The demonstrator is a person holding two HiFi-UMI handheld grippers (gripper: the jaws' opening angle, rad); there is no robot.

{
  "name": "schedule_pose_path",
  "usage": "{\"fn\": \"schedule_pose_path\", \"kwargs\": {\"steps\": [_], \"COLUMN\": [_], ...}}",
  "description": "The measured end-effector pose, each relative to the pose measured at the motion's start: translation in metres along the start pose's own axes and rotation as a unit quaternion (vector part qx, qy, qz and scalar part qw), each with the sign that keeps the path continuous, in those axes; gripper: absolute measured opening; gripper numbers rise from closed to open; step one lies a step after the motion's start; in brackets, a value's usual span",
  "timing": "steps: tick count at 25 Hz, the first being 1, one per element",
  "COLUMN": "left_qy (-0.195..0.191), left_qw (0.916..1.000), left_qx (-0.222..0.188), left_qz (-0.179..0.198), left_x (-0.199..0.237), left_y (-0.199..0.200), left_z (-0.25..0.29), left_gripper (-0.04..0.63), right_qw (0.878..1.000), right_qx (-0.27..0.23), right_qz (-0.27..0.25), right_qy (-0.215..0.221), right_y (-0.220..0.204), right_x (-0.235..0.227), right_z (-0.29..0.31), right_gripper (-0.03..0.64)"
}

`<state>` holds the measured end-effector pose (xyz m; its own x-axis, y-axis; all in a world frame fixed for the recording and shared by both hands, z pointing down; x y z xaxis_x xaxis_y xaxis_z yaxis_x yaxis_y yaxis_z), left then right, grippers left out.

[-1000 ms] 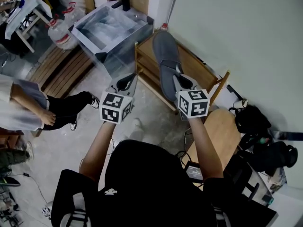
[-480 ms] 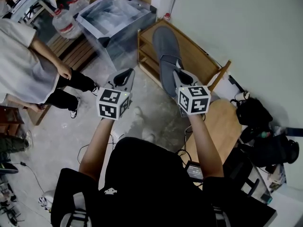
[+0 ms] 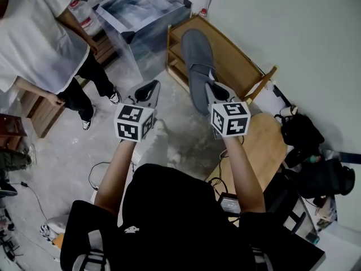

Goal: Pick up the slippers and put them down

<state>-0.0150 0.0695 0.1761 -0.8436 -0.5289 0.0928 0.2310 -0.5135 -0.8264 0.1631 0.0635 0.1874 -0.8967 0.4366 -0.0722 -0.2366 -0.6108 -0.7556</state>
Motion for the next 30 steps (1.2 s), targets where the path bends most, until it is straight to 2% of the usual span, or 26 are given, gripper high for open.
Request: {"fn": "schedule_pose_path", "kwargs": {"steps": [14,22,27,30], "left_qy": [-0.001,-0.01,-0.002,0.002], "left_qw": [0.9996,0.9977,0.9985,0.9981], "left_qx": [0.025,0.067,0.056,0.062], "left_qz": [-0.013,-0.008,-0.001,-0.004], "left_x": [0.013,0.043,0.069,0.081], "left_y": [-0.029,-0.053,-0.065,-0.078], "left_z": [0.014,0.035,0.055,0.066], "left_gripper": [0.012,0.012,0.012,0.012], "right_qw": [0.999,0.998,0.997,0.996], "right_qx": [0.035,0.063,0.072,0.078], "right_qz": [0.002,0.013,0.01,0.008], "right_qy": [0.016,0.019,0.023,0.03], "right_y": [-0.031,-0.038,-0.042,-0.052], "right_x": [0.018,0.026,0.033,0.037], "right_z": [0.026,0.068,0.094,0.117], "right_gripper": [0.018,0.018,0.018,0.018]}}
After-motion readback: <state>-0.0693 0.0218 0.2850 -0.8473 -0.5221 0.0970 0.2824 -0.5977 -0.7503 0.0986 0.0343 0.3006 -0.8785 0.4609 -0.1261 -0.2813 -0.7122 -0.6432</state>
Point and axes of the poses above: the fingertips, and each gripper's own axes: z forward along the fingers, x to its left, y out of its top, the point moved 2 cm from there along -z, backward along the fingers, and after that the axes turned 14 degrees about x, right-handed, at the moved point
